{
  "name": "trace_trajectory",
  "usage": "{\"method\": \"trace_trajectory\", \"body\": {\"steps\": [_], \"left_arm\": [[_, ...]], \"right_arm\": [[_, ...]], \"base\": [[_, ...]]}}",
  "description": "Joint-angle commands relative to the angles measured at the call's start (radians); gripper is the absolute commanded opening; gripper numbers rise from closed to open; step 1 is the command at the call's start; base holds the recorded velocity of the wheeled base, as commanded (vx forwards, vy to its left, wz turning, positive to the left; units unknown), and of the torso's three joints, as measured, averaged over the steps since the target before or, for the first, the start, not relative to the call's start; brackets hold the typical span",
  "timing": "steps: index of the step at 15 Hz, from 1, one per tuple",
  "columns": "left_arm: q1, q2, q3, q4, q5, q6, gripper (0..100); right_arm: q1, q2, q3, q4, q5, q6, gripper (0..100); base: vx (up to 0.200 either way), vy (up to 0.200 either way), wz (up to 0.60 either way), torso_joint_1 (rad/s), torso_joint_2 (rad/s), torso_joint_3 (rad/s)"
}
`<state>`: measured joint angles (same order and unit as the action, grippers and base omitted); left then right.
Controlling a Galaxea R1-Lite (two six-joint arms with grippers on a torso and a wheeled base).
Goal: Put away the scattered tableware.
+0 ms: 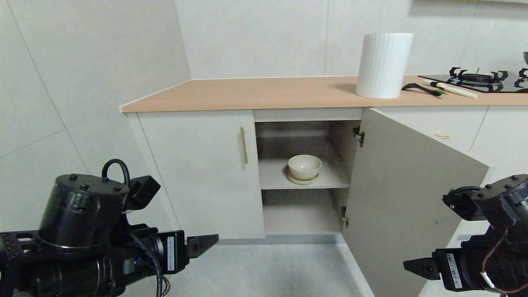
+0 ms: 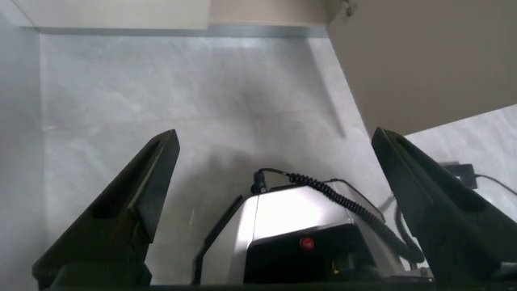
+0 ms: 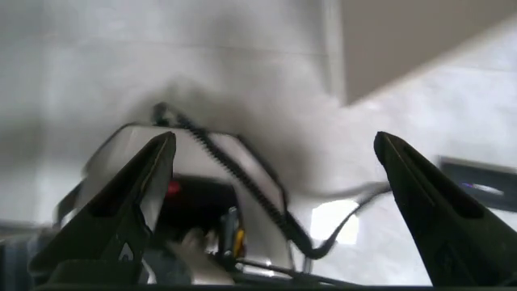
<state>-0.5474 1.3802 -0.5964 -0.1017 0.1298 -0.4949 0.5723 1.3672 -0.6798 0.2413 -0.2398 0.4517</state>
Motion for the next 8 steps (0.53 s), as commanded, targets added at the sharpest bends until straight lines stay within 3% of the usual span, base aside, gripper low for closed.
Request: {"method": "trace_trajectory", "body": {"steps": [1,2,8], "left_arm": [[0.000,0.002,0.000,-0.001,0.001,-0.001,100],[0.000,0.000,0.001,0.000,0.001,-0.001,100],[0.000,0.003,0.000,-0.001,-0.001,-0.001,100]], "right_arm": [[-0.023,0.027,0.000,0.001,-0.019,-0.002,100],[-0.046,0.027,0.000,0.001,-0.024,-0.022,100],[-0.249,-0.017,0.000,0.003,-0.087,-0.174,100]], "base": [[0.000,-0.200,0.00,0.007,0.01,-0.002],[0.000,-0.200,0.00,0.002,0.00,0.002],[0.000,0.000,0.00,0.000,0.00,0.000]]}}
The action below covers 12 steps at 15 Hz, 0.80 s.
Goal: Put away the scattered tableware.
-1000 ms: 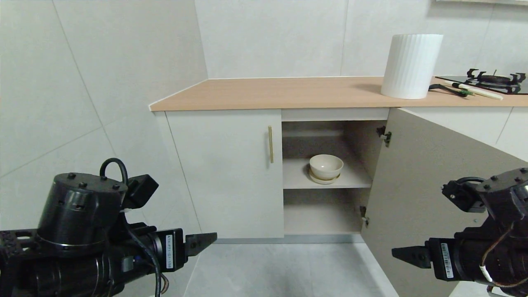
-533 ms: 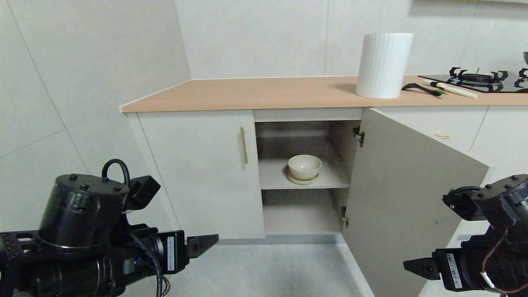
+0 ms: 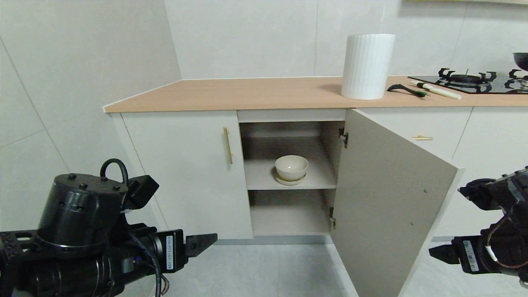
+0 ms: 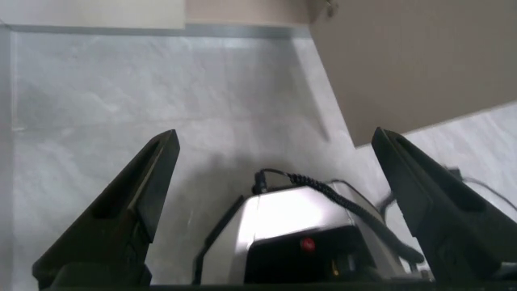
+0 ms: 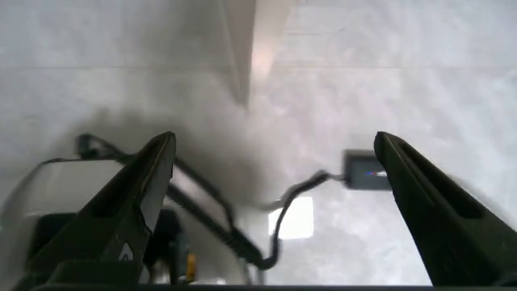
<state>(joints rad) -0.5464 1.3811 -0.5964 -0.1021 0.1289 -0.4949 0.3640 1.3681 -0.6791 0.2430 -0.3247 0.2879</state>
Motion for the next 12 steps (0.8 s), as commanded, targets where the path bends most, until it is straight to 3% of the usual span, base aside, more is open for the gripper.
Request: {"method": "trace_trajectory", "body": {"steps": [1,7,12], "left_arm": [[-0.001,0.003,0.000,-0.001,0.000,-0.001,100],[-0.001,0.003,0.000,-0.001,0.000,-0.002,100],[-0.001,0.000,0.000,-0.001,0.000,-0.002,100]], "right_arm": [[-0.074,-0.018,-0.003,-0.002,-0.004,-0.022,100],[-0.254,0.063,-0.059,-0.057,-0.002,-0.033,100],[-0.297,0.157,-0.057,-0.237,-0.004,0.040,100]], "base": [[0.000,0.000,0.00,0.000,0.00,0.000],[0.000,0.000,0.00,0.000,0.00,0.000],[0.000,0.000,0.00,0.000,0.00,0.000]]}}
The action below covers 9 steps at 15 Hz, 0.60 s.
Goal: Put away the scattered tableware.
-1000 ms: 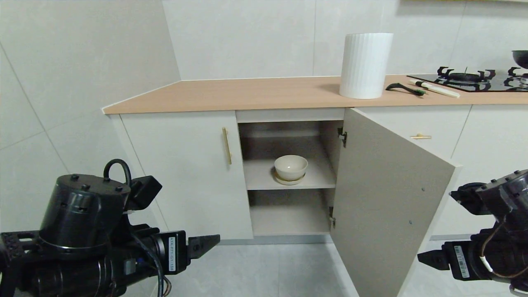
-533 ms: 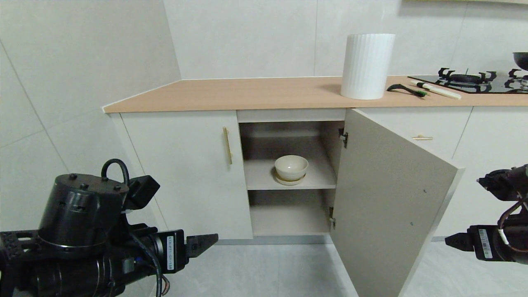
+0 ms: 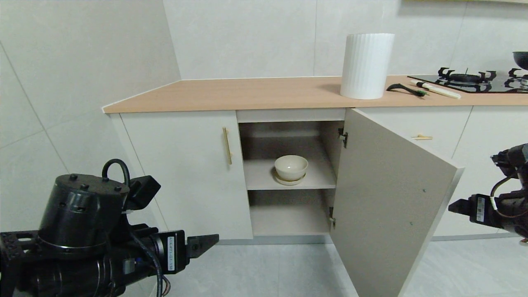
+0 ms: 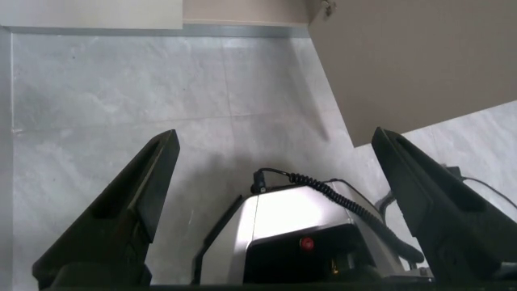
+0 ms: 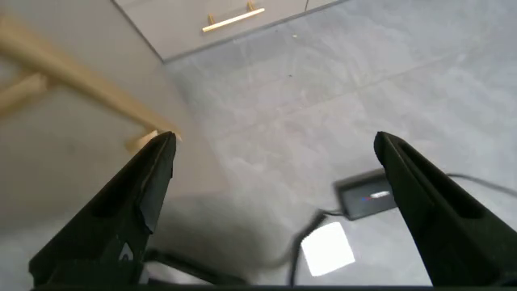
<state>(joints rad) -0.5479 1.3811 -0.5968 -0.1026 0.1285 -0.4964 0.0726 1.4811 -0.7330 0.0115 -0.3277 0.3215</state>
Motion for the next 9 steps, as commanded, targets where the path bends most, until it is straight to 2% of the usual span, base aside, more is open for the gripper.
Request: {"method": "trace_trajectory", "body": {"steps": [1,4,9], "left_arm": [[0.000,0.000,0.000,0.000,0.000,-0.001,100],[0.000,0.000,0.000,0.000,0.000,-0.001,100],[0.000,-0.002,0.000,0.000,-0.001,-0.001,100]], "right_arm": [[-0.004,0.065,-0.003,-0.036,-0.001,0.028,100],[-0.004,0.111,-0.003,-0.088,0.001,0.064,100],[0.027,0.133,-0.013,-0.094,0.002,0.126,100]], "base": [[0.000,0.000,0.00,0.000,0.00,0.000],[0.000,0.000,0.00,0.000,0.00,0.000],[0.000,0.000,0.00,0.000,0.00,0.000]]}}
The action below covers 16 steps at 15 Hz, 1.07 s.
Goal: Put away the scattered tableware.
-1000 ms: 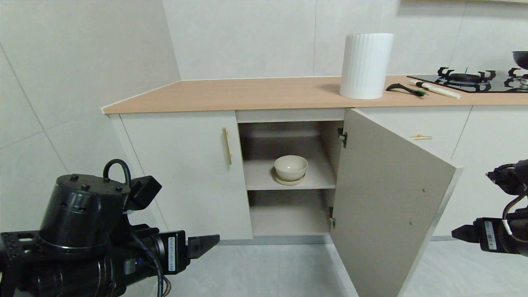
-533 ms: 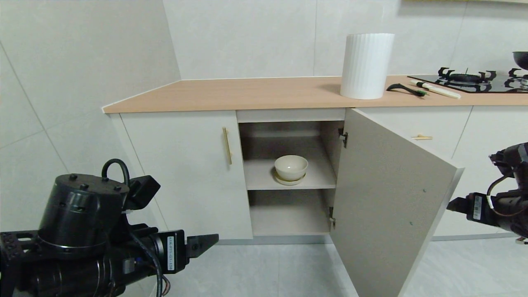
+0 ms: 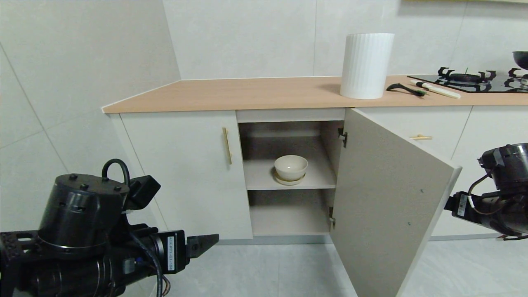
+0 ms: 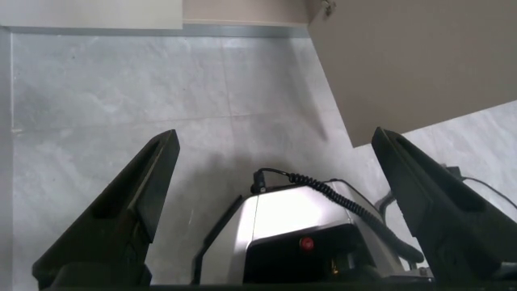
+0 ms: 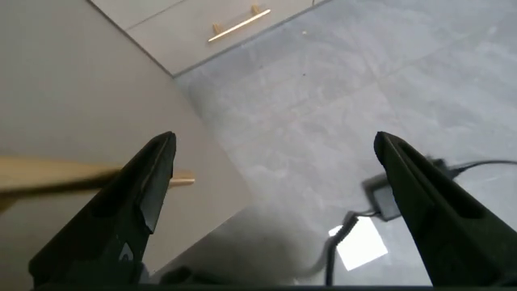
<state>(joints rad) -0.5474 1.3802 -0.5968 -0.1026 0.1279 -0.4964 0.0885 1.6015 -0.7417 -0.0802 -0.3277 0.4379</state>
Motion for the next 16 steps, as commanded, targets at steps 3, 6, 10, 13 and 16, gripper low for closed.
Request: {"method": "trace_trajectory", "body": {"steps": [3,6,10,13,16], "left_arm": [[0.000,0.002,0.000,0.000,-0.002,-0.001,100],[0.000,-0.003,0.000,0.000,-0.002,-0.004,100],[0.000,-0.003,-0.003,-0.002,-0.002,-0.010,100],[0.000,-0.018,-0.008,0.000,-0.001,-0.008,100],[-0.002,-0.050,-0.012,-0.002,-0.011,-0.008,100]], "right_arm": [[0.056,0.031,-0.013,-0.003,0.004,0.051,100],[0.128,0.038,-0.028,-0.001,0.010,0.073,100],[0.312,0.127,-0.097,0.000,0.012,0.067,100],[0.422,0.253,-0.226,0.007,0.013,0.058,100],[0.455,0.347,-0.357,0.005,0.073,-0.005,100]], "base": [[0.000,0.000,0.00,0.000,0.00,0.000],[0.000,0.000,0.00,0.000,0.00,0.000],[0.000,0.000,0.00,0.000,0.00,0.000],[0.000,0.000,0.00,0.000,0.00,0.000],[0.000,0.000,0.00,0.000,0.00,0.000]]}}
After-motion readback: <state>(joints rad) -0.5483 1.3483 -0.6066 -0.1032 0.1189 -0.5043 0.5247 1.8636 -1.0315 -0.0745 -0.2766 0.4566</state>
